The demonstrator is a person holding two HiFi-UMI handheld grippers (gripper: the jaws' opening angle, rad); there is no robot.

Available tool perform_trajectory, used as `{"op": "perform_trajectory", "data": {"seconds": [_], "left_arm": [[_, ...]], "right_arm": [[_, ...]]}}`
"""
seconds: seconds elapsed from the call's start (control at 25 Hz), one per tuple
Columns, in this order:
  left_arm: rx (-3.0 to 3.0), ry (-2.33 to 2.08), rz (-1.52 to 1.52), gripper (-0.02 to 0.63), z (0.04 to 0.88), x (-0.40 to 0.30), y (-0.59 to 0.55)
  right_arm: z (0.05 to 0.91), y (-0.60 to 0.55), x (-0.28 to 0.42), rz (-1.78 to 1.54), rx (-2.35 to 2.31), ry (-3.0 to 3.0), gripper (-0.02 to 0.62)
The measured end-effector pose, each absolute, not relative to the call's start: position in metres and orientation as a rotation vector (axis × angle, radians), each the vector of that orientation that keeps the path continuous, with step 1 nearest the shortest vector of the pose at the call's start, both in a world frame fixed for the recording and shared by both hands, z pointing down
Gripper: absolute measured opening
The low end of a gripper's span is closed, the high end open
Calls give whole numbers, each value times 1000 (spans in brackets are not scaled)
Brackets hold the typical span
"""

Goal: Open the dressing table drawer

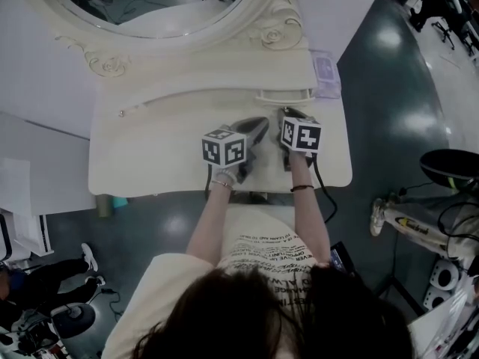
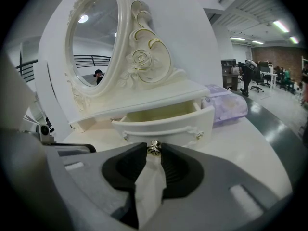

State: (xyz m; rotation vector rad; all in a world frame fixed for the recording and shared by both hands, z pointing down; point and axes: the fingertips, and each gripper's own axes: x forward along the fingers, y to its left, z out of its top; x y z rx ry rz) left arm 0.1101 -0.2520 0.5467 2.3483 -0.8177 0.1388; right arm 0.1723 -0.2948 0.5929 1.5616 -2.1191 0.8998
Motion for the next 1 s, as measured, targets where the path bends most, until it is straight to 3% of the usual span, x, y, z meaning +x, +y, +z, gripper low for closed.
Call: {"op": "perform_trajectory", "data": {"seconds": [1.0], "left_arm": [[2364, -767, 125, 0, 541, 109, -232]], "right_arm": [[592, -274, 172, 908, 1582, -2103, 101]]}}
